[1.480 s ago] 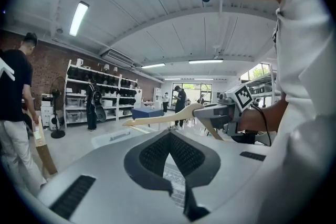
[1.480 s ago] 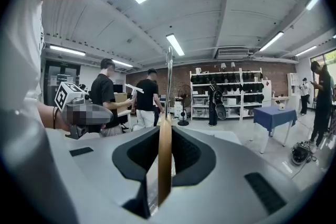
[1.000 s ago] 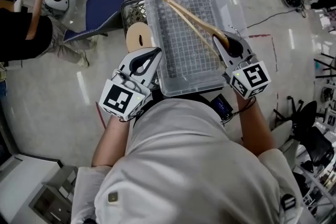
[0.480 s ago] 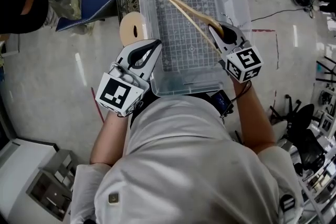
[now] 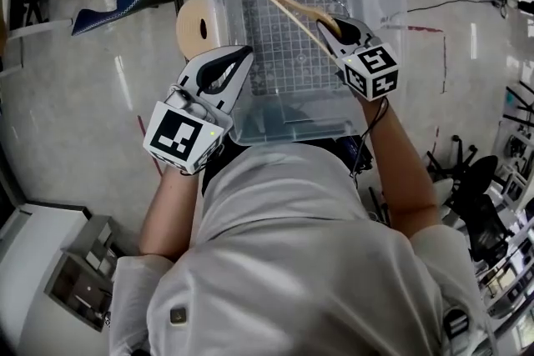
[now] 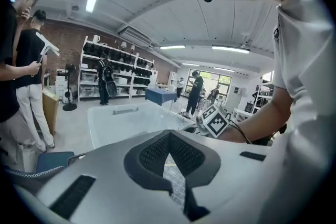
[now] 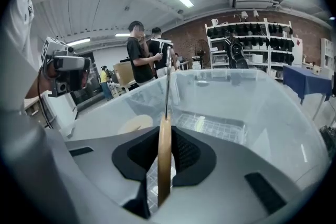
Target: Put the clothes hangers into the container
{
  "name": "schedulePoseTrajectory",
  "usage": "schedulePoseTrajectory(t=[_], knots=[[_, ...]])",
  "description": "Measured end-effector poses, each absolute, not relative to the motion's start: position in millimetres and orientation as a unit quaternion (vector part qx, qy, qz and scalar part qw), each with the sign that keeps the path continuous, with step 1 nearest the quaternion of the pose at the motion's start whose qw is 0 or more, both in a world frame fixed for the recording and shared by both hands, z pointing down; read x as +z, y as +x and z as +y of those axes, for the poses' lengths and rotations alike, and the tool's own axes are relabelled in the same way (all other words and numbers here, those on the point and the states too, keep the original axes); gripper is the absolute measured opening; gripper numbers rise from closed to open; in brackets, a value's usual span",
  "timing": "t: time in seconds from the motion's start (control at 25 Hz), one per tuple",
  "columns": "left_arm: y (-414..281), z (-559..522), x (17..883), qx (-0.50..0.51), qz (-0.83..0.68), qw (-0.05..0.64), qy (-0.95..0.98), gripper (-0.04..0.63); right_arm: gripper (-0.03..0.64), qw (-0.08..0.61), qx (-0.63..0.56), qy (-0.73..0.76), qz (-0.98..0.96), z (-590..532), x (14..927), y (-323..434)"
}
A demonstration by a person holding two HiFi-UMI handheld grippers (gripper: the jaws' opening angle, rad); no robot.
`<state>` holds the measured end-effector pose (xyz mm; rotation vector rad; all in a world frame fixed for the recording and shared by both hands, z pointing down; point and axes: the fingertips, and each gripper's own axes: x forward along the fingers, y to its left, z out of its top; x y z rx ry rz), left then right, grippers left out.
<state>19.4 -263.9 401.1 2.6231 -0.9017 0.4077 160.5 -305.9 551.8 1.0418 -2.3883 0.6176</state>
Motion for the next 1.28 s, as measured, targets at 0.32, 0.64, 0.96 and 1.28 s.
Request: schedulePoseTrajectory(t=[0.32, 0.64, 0.96, 1.28], knots=[[21.4, -268.2, 424.6, 0.15, -0.321, 0.188, 0.916, 0.017, 0.064, 0.262, 0.257, 0.349, -0.862, -300.2, 620.2, 146.2], [27.5, -268.3, 434.7, 0.15, -0.315, 0.198, 0.916, 0.017, 0.064, 0.275, 0.295, 0.346, -0.847, -292.1, 666.9, 142.4], [31.9, -264.7, 445.7, 0.154, -0.308, 0.205, 0.916, 0.017, 0.067, 0.291, 0.331, 0.331, -0.834, -284.0, 697.7, 141.8], [34.1, -264.0, 449.0, 0.151, -0.304, 0.21, 0.917, 0.017, 0.072, 0.323, 0.344, 0.335, -0.816, -279.7, 716.9, 149.8]])
